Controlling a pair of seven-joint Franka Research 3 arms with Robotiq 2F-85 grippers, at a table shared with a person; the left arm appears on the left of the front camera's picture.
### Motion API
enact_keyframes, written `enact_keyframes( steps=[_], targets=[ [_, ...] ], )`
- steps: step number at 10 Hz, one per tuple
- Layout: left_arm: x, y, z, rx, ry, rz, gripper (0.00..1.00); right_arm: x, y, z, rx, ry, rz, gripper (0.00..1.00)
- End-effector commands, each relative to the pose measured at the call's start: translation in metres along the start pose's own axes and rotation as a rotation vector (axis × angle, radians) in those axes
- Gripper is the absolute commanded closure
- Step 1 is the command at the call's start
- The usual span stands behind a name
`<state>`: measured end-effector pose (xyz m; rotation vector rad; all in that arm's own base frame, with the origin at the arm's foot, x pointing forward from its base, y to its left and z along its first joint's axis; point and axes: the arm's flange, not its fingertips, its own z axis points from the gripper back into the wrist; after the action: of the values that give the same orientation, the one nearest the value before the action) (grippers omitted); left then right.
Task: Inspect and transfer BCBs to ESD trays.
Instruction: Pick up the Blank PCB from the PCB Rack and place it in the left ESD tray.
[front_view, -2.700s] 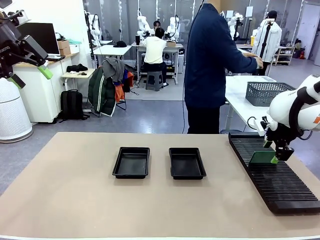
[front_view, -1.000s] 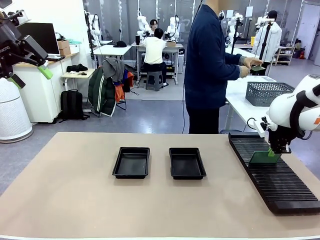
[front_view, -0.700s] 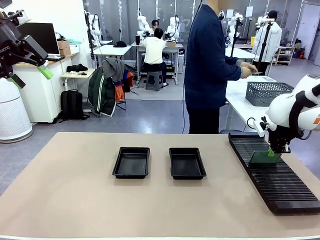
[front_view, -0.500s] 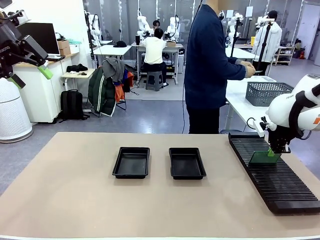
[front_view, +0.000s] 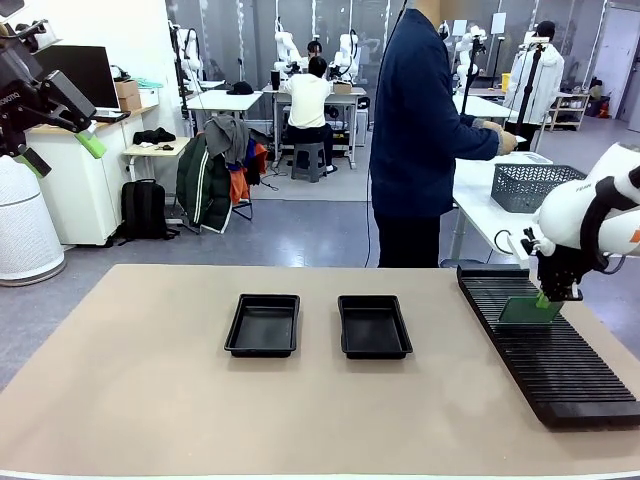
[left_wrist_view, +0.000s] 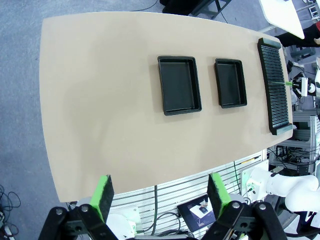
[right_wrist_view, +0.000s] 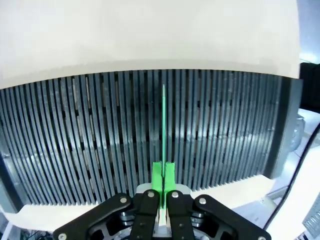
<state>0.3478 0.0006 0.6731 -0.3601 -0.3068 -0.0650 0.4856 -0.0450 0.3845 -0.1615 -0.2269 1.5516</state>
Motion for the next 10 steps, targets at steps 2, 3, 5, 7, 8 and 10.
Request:
enact_keyframes(
  steps=[2, 3, 5, 7, 8, 10],
  targets=[
    [0.000, 0.000, -0.001, 0.001, 0.001, 0.000, 0.00, 0.003, -0.010, 0.068, -0.021, 0.004, 0.009, 0.98],
    [0.000, 0.000, -0.001, 0.001, 0.001, 0.000, 0.00, 0.004, -0.013, 0.090, -0.016, 0.018, 0.004, 0.98],
    [0.000, 0.000, -0.001, 0.001, 0.001, 0.000, 0.00, 0.009, -0.019, 0.148, 0.000, 0.046, -0.046, 0.98],
    [0.000, 0.000, -0.001, 0.001, 0.001, 0.000, 0.00, 0.012, -0.019, 0.201, 0.000, 0.071, -0.082, 0.98],
    [0.000, 0.000, -0.001, 0.001, 0.001, 0.000, 0.00, 0.013, -0.020, 0.225, 0.009, 0.073, -0.099, 0.98],
    [0.000, 0.000, -0.001, 0.001, 0.001, 0.000, 0.00, 0.015, -0.021, 0.253, 0.022, 0.072, -0.120, 0.98]
  ],
)
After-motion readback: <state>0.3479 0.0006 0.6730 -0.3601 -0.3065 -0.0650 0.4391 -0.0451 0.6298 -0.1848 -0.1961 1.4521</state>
